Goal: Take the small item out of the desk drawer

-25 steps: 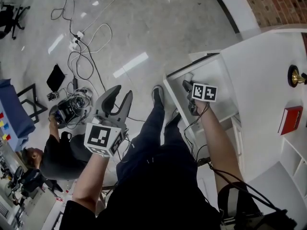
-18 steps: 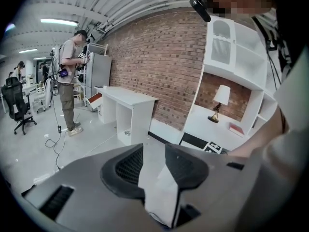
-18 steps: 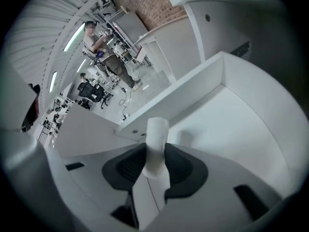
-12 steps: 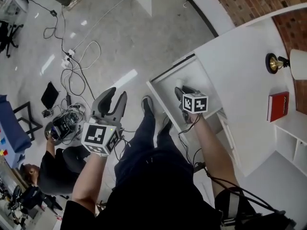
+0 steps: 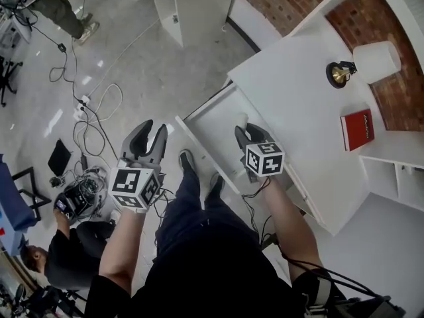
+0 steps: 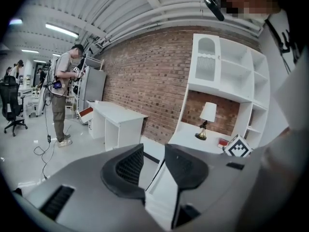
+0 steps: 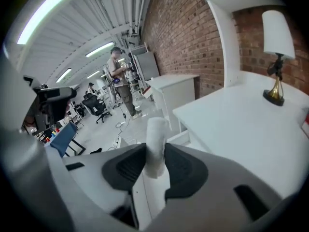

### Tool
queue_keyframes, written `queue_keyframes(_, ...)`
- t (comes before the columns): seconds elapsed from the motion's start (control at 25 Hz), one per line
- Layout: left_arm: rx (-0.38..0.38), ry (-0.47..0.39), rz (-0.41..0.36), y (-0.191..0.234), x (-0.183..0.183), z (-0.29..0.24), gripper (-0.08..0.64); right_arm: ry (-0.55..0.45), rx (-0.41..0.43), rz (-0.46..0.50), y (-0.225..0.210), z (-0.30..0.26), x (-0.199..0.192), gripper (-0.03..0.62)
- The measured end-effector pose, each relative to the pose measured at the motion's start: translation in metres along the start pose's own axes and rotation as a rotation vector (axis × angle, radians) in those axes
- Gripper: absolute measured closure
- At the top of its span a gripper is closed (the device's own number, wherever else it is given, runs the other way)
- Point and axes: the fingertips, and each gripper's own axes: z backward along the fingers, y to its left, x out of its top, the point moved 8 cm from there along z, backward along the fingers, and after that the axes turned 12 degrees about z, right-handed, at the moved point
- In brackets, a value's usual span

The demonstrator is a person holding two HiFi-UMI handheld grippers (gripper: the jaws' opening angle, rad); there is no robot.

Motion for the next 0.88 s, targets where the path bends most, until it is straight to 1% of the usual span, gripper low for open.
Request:
queue_keyframes(0.16, -0.016, -0.029, -0.004, -0.03, 0.003, 0.006, 0.425, -0.1, -0.043, 0.035, -0.006, 0.05, 0.018, 0.469)
queue_keyframes(0.32, -0.02, -0.058, -0.018, -0.051, 0.009, 0.015, 0.425, -0.191, -0.091, 0.067, -0.007, 0.094, 0.034, 0.469)
queue_keyframes(0.6, -0.029, -0.146, -0.058, -0.097, 0.028, 0.042, 0.425, -0.367, -0.184, 0.111, -0.015, 0.192, 0.057, 0.469)
queue_keyframes(0.72, -0.043, -0.168, -0.069, -0.115, 0.031, 0.046, 0.425, -0.418, -0.229, 0.114, -0.023, 0.223, 0.062, 0.469)
queue_keyframes(0.88, -0.067, -0.188, -0.078, -0.135, 0.034, 0.046, 0.425, -0.458, -0.292, 0.131, -0.032, 0.259, 0.061, 0.469)
